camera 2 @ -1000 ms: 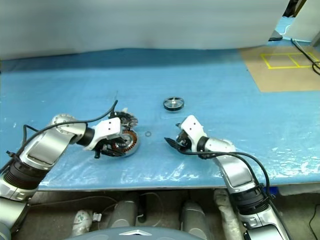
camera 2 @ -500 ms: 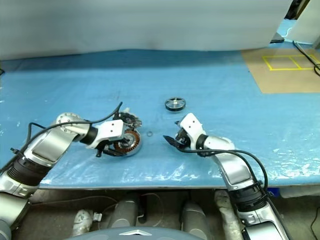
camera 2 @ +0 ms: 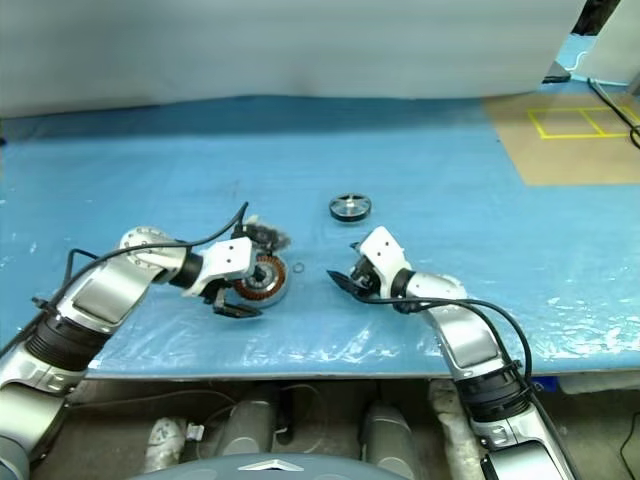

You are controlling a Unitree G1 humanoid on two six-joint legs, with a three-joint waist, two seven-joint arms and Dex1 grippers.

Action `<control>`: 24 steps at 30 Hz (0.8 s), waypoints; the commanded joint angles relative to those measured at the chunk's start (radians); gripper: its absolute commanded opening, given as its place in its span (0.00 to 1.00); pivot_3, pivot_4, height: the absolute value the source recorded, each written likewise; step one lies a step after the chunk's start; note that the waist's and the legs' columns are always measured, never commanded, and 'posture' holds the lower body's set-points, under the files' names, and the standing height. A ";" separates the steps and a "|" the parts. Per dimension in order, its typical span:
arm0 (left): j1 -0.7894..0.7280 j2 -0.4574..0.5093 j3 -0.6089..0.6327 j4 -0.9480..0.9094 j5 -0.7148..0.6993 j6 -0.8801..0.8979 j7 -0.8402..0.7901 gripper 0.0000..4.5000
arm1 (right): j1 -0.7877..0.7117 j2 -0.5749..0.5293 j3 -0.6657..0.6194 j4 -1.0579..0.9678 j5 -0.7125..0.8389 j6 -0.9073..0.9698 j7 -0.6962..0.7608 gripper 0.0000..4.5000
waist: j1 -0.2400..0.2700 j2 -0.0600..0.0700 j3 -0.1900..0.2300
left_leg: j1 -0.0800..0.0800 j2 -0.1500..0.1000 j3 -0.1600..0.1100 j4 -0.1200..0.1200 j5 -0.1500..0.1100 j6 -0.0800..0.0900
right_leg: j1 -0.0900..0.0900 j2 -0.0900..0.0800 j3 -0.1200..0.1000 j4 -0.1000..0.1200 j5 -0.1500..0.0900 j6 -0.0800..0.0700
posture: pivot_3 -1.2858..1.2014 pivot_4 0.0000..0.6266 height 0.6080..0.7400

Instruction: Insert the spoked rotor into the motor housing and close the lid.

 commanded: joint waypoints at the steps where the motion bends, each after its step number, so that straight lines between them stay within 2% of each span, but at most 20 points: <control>1: -0.009 0.067 0.065 -0.054 -0.055 0.024 -0.039 0.93 | -0.007 0.001 -0.015 -0.026 0.021 -0.015 0.013 0.84 | -0.010 -0.001 0.001 | -0.001 0.000 0.000 0.000 0.000 0.000 | -0.001 0.000 0.001 0.000 0.000 0.000 | 0.52 0.24 1.00; 5: -0.015 0.114 0.143 -0.071 -0.149 0.065 -0.071 0.93 | -0.016 -0.002 -0.016 -0.012 0.021 -0.020 0.023 0.84 | -0.021 -0.001 0.001 | -0.002 0.000 0.000 -0.001 0.000 0.000 | -0.003 0.001 0.000 0.001 0.000 0.000 | 0.52 0.24 1.00; 15: 0.160 0.321 0.270 -0.180 -0.380 0.036 -0.282 0.93 | -0.039 0.001 -0.010 0.001 0.032 -0.031 0.063 0.84 | -0.023 -0.002 0.001 | -0.002 0.000 0.000 -0.001 0.000 0.000 | -0.004 0.001 0.000 0.001 0.000 0.000 | 0.52 0.24 1.00; 20: 0.242 0.298 0.364 -0.106 -0.487 0.005 -0.311 0.93 | -0.040 -0.021 0.036 -0.032 0.029 -0.052 0.130 0.84 | -0.022 -0.002 0.001 | -0.001 0.000 0.001 0.000 0.000 0.000 | -0.003 0.001 0.001 0.001 0.000 0.000 | 0.52 0.24 1.00; 24: 0.301 0.195 0.402 0.006 -0.492 -0.051 -0.228 0.93 | -0.073 -0.015 0.104 0.062 -0.054 -0.136 0.132 0.84 | -0.024 -0.002 0.001 | 0.000 0.000 0.001 0.000 0.000 0.000 | -0.003 0.001 0.001 0.003 0.000 0.000 | 0.52 0.24 1.00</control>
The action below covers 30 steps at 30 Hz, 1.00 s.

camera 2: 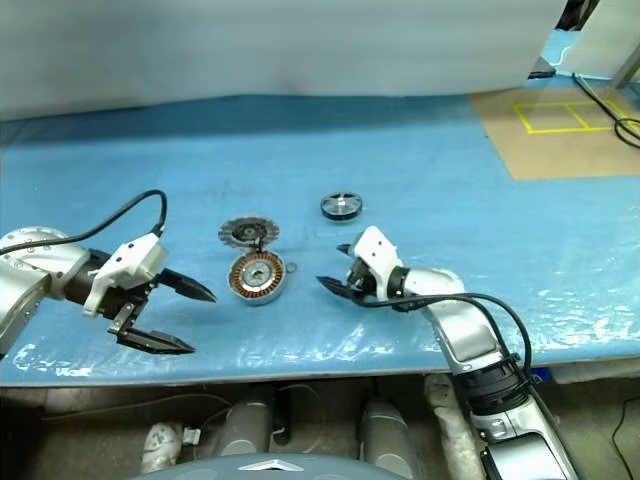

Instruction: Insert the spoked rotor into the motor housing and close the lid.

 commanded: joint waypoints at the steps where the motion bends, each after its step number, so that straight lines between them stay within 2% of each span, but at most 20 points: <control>1: 0.052 -0.075 0.049 0.077 -0.020 -0.051 0.074 0.93 | -0.047 0.017 0.044 0.073 -0.054 -0.090 -0.001 0.84 | -0.002 0.000 0.000 | 0.000 0.000 0.000 0.001 0.000 0.000 | 0.000 0.000 0.000 0.001 0.000 0.000 | 0.52 0.24 1.00; 3: 0.077 -0.152 0.076 0.096 -0.036 -0.083 0.135 0.93 | -0.077 0.027 0.065 0.153 -0.092 -0.147 -0.007 0.84 | -0.002 0.000 0.000 | -0.001 0.000 0.000 0.002 0.000 0.000 | -0.001 0.000 0.001 0.002 0.000 0.000 | 0.52 0.24 1.00; 5: 0.093 -0.186 0.084 0.083 -0.052 -0.055 0.180 0.93 | -0.101 0.043 0.075 0.210 -0.103 -0.179 -0.002 0.84 | -0.001 -0.002 0.000 | -0.001 0.000 0.000 0.003 0.000 0.000 | 0.000 0.000 0.001 0.003 0.000 0.000 | 0.52 0.24 1.00; 10: 0.150 -0.191 0.064 0.024 -0.048 -0.050 0.208 0.93 | -0.159 0.085 0.097 0.318 -0.124 -0.240 0.028 0.84 | -0.001 -0.003 0.000 | 0.000 0.001 0.000 0.005 -0.002 0.003 | 0.000 0.000 0.001 0.005 0.000 0.000 | 0.52 0.24 1.00; 18: 0.177 -0.186 0.171 0.017 -0.154 0.005 0.233 0.93 | -0.253 0.187 0.109 0.540 -0.169 -0.345 0.015 0.84 | -0.002 -0.003 0.000 | 0.000 0.002 0.000 0.008 -0.002 0.004 | -0.001 0.000 0.001 0.009 0.000 0.000 | 0.52 0.24 1.00; 23: 0.213 -0.178 0.164 0.065 -0.078 -0.077 0.239 0.93 | -0.302 0.249 0.103 0.638 -0.181 -0.392 -0.003 0.84 | -0.004 -0.003 0.000 | 0.000 0.002 0.000 0.009 -0.002 0.004 | -0.001 0.000 0.001 0.010 0.000 0.000 | 0.52 0.24 1.00; 29: 0.186 -0.258 0.179 0.072 -0.078 -0.114 0.338 0.93 | -0.320 0.259 0.108 0.689 -0.203 -0.434 0.007 0.84 | -0.002 -0.004 -0.001 | 0.000 0.002 0.000 0.010 -0.002 0.004 | 0.000 0.000 0.001 0.010 0.000 0.000 | 0.52 0.24 1.00; 30: 0.185 -0.260 0.177 0.064 -0.078 -0.110 0.349 0.94 | -0.321 0.259 0.108 0.691 -0.205 -0.437 0.010 0.80 | -0.002 -0.004 -0.001 | 0.000 0.002 0.000 0.010 -0.002 0.004 | 0.000 0.001 0.001 0.011 0.000 0.000 | 0.52 0.24 1.00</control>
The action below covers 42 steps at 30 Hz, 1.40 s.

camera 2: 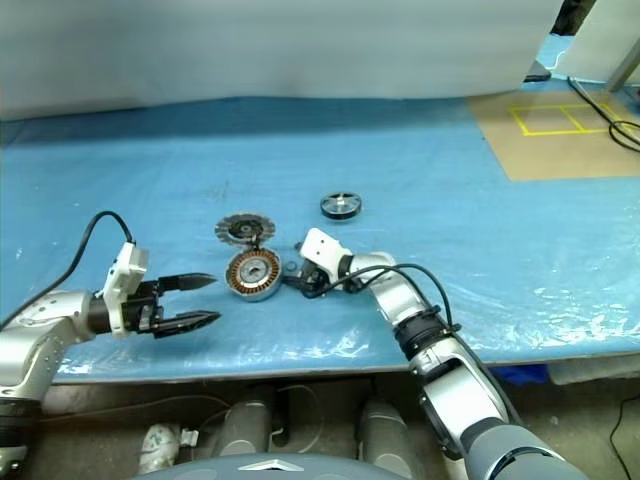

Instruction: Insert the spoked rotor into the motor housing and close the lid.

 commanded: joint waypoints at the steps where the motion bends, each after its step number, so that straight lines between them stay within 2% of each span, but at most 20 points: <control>1: -0.015 0.002 0.020 -0.033 -0.005 -0.007 0.038 0.94 | -0.009 0.008 0.003 0.008 -0.013 -0.023 0.008 0.75 | -0.001 0.000 0.000 | 0.000 0.000 0.000 0.000 0.000 0.000 | 0.000 0.000 0.000 0.000 0.000 0.000 | 0.52 0.24 1.00; 3: -0.012 0.003 0.016 -0.051 -0.010 -0.001 0.052 0.94 | -0.007 0.006 0.004 0.006 -0.014 -0.026 0.015 0.63 | -0.001 0.000 0.000 | 0.000 0.000 0.000 0.000 0.000 0.000 | 0.000 0.000 0.000 0.000 0.000 0.000 | 0.52 0.24 1.00; 10: -0.012 0.019 0.019 -0.076 -0.016 0.018 0.071 0.94 | -0.006 -0.003 -0.001 0.007 -0.025 -0.031 0.027 0.12 | 0.000 0.000 0.000 | 0.000 0.000 0.000 0.000 0.000 0.000 | 0.000 0.000 0.000 0.000 0.000 0.000 | 0.52 0.24 1.00; 14: -0.012 0.014 0.021 -0.084 -0.019 0.023 0.090 0.94 | 0.001 -0.010 0.000 -0.008 -0.028 -0.029 0.034 0.12 | 0.000 0.000 0.000 | 0.000 0.000 0.000 0.000 0.000 0.000 | 0.000 0.000 0.000 0.000 0.000 0.000 | 0.52 0.24 1.00; 19: -0.003 -0.005 0.018 -0.106 -0.005 -0.005 0.124 0.94 | 0.018 -0.042 -0.018 -0.137 -0.014 0.022 0.045 0.12 | 0.002 0.000 0.000 | -0.001 0.000 0.000 0.000 0.000 0.000 | 0.000 0.000 0.000 0.000 0.000 0.000 | 0.52 0.24 1.00; 29: 0.013 -0.012 0.028 -0.114 -0.019 -0.010 0.137 0.94 | 0.056 -0.144 -0.084 -0.375 0.124 0.210 0.177 0.12 | 0.001 0.000 0.000 | 0.000 0.000 0.000 0.000 0.000 0.000 | 0.000 0.001 0.000 -0.001 0.000 0.000 | 0.52 0.24 1.00; 35: 0.041 -0.028 0.044 -0.091 -0.017 -0.039 0.137 0.94 | -0.038 -0.066 -0.097 -0.396 0.207 0.359 0.181 0.12 | -0.004 0.000 0.000 | 0.000 0.001 0.000 0.000 0.000 0.000 | -0.002 0.001 0.001 0.000 0.000 0.000 | 0.52 0.24 1.00; 42: 0.102 -0.033 0.036 -0.039 0.020 -0.135 0.116 0.94 | -0.075 0.024 0.007 -0.314 0.163 0.345 0.202 0.12 | 0.004 0.000 0.000 | -0.001 0.001 0.000 -0.002 0.000 0.000 | -0.002 0.001 0.000 -0.002 -0.001 -0.001 | 0.52 0.24 1.00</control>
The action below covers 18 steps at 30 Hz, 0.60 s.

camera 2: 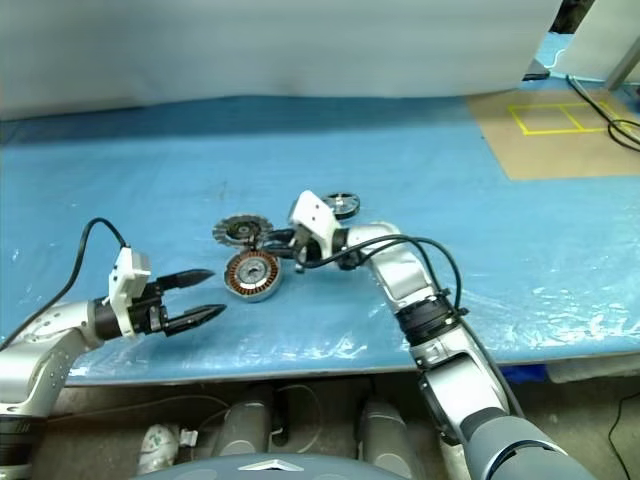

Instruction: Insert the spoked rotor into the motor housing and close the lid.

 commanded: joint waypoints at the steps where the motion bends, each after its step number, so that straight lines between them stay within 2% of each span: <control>1: 0.014 -0.006 0.028 0.003 0.002 -0.055 -0.009 0.94 | -0.020 0.022 0.045 0.022 -0.015 -0.031 0.022 0.12 | 0.004 0.000 0.000 | 0.000 0.000 0.000 0.000 0.000 0.000 | 0.000 0.000 -0.001 0.000 0.000 0.000 | 0.52 0.24 1.00; 18: 0.054 -0.032 0.013 0.089 0.034 -0.190 -0.034 0.94 | -0.067 0.075 0.076 0.241 -0.094 -0.192 0.034 0.12 | 0.000 0.000 0.000 | 0.001 0.000 0.000 0.000 0.000 0.000 | 0.000 0.000 0.000 0.001 0.000 0.000 | 0.52 0.24 1.00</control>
